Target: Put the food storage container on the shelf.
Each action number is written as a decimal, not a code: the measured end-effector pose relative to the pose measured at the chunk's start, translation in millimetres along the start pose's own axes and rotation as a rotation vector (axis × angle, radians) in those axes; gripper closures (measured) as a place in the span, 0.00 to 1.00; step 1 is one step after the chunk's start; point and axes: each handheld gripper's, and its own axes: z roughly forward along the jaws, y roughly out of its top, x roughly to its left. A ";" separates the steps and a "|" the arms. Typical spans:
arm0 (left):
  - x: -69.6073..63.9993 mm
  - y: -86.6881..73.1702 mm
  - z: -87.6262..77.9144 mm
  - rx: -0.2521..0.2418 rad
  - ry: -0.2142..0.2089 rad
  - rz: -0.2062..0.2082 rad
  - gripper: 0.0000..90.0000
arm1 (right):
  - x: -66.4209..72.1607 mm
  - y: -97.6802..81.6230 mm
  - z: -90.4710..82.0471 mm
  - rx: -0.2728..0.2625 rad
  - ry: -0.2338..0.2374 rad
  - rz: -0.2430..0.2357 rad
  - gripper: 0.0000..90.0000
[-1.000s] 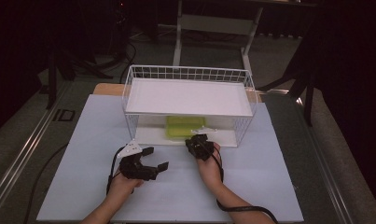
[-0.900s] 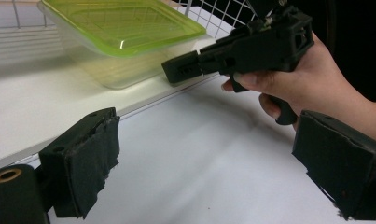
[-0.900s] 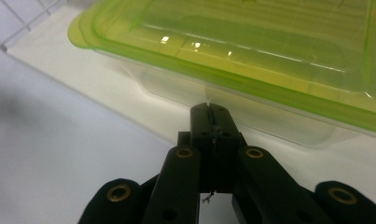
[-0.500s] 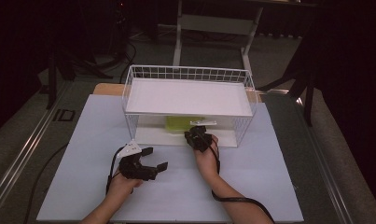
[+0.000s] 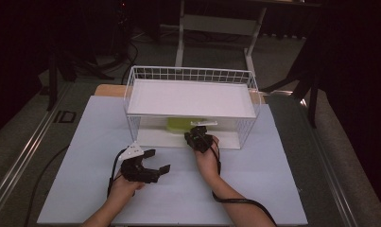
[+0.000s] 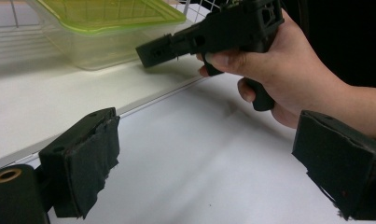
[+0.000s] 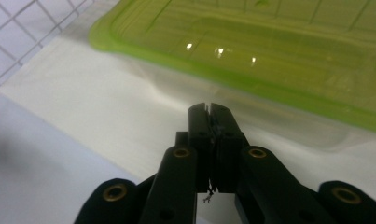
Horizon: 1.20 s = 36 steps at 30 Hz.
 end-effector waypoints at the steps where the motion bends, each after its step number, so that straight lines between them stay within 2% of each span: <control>1: -0.1 0.1 0.1 0.000 0.000 -0.001 0.09 | 3.0 -1.0 -1.5 0.005 0.020 0.010 0.97; 3: -0.4 0.5 0.0 0.000 0.001 0.001 0.09 | 4.5 -2.6 -1.4 -0.004 0.020 -0.023 0.97; 6: -0.6 1.2 -0.2 -0.002 0.000 -0.001 0.09 | 8.5 -5.3 -5.5 -0.006 0.043 -0.016 0.96; 9: -1.0 2.2 -0.9 -0.008 -0.006 -0.002 0.09 | 14.0 -8.1 -11.3 -0.009 0.049 -0.053 0.95; 14: -4.2 5.1 -1.7 -0.019 -0.024 0.003 0.09 | 16.4 -12.1 -22.8 -0.010 0.068 -0.084 0.87; 18: -5.9 7.6 -0.9 -0.023 -0.032 0.008 0.08 | 13.9 -15.3 -35.5 -0.018 0.079 -0.095 0.75; 20: -6.3 8.2 0.6 -0.021 -0.017 0.001 0.03 | 11.8 -16.6 -42.1 -0.025 0.082 -0.099 0.64; 22: -5.7 9.5 1.4 -0.028 -0.033 -0.001 0.03 | 8.5 -17.4 -47.3 -0.027 0.101 -0.094 0.53; 24: -7.3 11.5 2.2 -0.036 -0.044 0.013 0.03 | 5.2 -19.0 -53.9 -0.049 0.127 -0.093 0.39; 25: -8.4 12.8 2.8 -0.033 -0.048 0.023 0.03 | 3.7 -19.5 -56.2 -0.043 0.148 -0.093 0.33; 28: -11.3 16.5 4.3 -0.032 -0.051 0.046 0.03 | -1.1 -22.7 -63.8 -0.063 0.193 -0.086 0.23; 29: -11.9 17.5 4.7 -0.031 -0.055 0.048 0.03 | -2.5 -23.4 -65.7 -0.063 0.217 -0.082 0.22; 31: -13.0 19.4 5.5 -0.023 -0.066 0.058 0.03 | -3.9 -24.8 -69.5 -0.069 0.204 -0.090 0.21; 33: -15.5 21.0 5.8 -0.021 -0.065 0.084 0.03 | -7.2 -25.1 -73.4 -0.084 0.230 -0.084 0.21; 36: -16.7 23.0 4.7 -0.023 -0.081 0.101 0.03 | -11.1 -25.8 -79.1 -0.099 0.227 -0.100 0.19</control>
